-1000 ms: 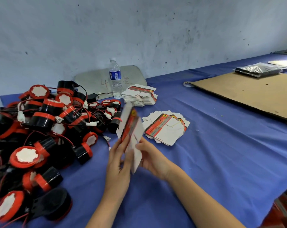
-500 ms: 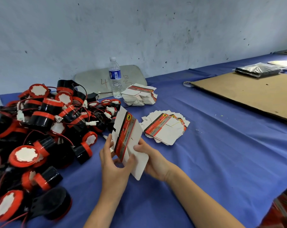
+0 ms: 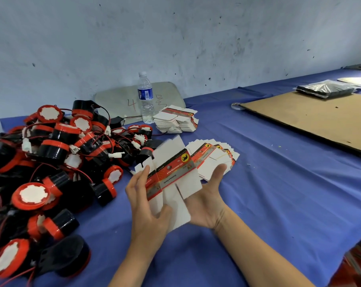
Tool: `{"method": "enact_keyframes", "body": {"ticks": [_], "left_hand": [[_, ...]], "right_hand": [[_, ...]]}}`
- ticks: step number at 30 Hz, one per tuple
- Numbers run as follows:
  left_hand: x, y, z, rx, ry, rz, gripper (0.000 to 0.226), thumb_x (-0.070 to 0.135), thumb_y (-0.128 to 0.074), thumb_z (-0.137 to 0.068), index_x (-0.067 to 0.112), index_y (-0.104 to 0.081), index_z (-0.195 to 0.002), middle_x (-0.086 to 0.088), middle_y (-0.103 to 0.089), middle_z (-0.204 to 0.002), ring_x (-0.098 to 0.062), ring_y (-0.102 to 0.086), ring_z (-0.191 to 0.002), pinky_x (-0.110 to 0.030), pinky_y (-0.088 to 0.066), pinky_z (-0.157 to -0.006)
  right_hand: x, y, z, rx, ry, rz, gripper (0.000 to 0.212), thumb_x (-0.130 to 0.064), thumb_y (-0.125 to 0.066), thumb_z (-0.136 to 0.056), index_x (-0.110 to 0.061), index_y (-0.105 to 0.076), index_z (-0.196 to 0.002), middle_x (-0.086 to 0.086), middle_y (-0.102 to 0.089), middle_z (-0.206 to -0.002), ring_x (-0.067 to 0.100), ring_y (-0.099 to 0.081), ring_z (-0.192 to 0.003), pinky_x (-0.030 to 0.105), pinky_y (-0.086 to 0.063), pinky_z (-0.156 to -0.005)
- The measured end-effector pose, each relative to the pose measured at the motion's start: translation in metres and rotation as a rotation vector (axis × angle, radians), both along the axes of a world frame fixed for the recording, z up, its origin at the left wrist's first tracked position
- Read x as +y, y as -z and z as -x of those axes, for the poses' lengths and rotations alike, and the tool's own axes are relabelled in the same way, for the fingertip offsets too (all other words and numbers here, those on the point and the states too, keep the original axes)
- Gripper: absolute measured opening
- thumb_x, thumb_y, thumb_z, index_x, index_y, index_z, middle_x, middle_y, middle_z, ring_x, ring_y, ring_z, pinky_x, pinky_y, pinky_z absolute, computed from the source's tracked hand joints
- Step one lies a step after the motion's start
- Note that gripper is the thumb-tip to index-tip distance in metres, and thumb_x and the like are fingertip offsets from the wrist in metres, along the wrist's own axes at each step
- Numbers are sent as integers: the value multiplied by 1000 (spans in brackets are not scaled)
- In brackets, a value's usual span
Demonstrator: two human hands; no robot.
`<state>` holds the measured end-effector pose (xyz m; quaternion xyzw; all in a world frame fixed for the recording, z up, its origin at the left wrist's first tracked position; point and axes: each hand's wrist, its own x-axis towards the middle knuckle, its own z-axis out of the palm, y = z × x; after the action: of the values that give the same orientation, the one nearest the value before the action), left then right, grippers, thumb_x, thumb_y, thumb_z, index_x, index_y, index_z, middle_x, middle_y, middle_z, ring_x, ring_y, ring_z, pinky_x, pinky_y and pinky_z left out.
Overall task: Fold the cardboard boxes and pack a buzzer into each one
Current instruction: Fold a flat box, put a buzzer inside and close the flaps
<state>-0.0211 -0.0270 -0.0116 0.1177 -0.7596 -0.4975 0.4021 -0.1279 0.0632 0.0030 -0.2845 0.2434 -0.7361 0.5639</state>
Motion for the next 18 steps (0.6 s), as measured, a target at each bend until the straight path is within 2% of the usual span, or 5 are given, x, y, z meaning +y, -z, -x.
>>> {"method": "enact_keyframes", "body": {"ticks": [5,8,12,16,18], "left_hand": [[3,2,-2,-7,18,62,80,6,-47,-69,40,-29,-140,10,-27,-143,7,-28,-134,-1,-28,-98],[5,1,0,-32,41,64,79,9,-43,-69,41,-28,-140,9,-20,-153,5,-18,-141,-2,-24,-103],[-5,7,-1,-16,113,-42,83,33,-43,-69,46,-14,-146,8,-14,-161,-9,-15,-148,-39,-23,-119],[-6,6,0,107,204,-171,91,20,-48,-71,44,-8,-149,30,-46,-140,2,-48,-127,-22,-46,-98],[-4,7,-2,167,181,-250,87,9,-47,-74,42,-18,-149,24,-58,-129,-5,-60,-115,-21,-53,-85]], "right_hand": [[-1,-5,0,-112,23,9,106,-73,-82,-39,-13,-65,-126,16,-59,-133,33,-58,-120,47,-46,-101],[-3,-2,-1,-116,88,-102,117,-63,-90,-27,-14,-55,-128,16,-63,-126,33,-60,-115,45,-48,-96],[-3,-3,3,-58,112,-123,118,-61,-91,-28,-16,-52,-129,13,-63,-126,30,-60,-115,44,-48,-96],[-9,3,3,18,153,-187,89,-54,-93,-36,-20,-68,-113,9,-72,-111,24,-70,-99,38,-57,-83],[-13,5,4,47,220,-261,73,-40,-92,-52,-19,-64,-115,12,-72,-108,27,-71,-96,39,-58,-76]]}}
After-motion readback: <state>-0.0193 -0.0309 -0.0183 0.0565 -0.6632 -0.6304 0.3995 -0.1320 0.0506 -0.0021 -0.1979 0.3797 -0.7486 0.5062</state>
